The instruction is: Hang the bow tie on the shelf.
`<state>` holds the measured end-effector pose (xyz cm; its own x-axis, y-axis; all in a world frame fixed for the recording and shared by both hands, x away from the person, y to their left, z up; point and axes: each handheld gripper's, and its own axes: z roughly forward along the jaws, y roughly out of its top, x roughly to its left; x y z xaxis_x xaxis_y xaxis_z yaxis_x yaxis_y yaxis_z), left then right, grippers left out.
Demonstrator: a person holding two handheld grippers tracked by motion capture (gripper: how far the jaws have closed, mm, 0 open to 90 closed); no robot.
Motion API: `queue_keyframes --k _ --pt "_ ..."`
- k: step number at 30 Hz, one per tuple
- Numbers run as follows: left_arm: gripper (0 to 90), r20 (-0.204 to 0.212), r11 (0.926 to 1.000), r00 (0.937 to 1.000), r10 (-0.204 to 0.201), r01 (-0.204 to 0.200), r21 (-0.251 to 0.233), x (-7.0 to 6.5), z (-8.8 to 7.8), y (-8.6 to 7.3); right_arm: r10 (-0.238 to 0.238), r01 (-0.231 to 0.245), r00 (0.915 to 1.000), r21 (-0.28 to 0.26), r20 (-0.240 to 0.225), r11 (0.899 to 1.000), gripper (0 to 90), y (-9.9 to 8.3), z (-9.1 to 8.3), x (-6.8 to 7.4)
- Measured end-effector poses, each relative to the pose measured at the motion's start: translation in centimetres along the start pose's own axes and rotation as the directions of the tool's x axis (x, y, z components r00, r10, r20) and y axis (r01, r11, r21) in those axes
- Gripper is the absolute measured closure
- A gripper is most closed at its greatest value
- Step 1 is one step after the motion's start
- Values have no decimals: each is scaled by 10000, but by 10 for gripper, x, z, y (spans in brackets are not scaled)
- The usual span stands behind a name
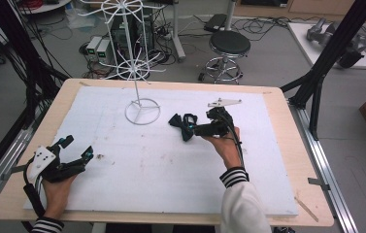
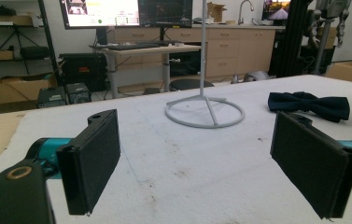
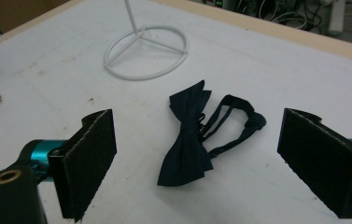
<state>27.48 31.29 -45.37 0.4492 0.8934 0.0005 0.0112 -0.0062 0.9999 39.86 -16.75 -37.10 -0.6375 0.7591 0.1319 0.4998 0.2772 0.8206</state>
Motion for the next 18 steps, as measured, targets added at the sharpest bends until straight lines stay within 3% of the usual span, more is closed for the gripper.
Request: queue_keyframes --k 8,13,18 --pt "163 -6 10000 10000 -25 25 -26 0 0 0 -187 204 9991 454 -380 9988 107 2 18 2" --pt "163 8 10000 10000 -56 56 -19 0 0 0 -145 174 9994 893 -323 9959 108 0 27 1" --pt "163 8 10000 10000 -25 25 -3 0 0 0 -163 189 9997 1463 -193 9891 185 -3 31 -1"
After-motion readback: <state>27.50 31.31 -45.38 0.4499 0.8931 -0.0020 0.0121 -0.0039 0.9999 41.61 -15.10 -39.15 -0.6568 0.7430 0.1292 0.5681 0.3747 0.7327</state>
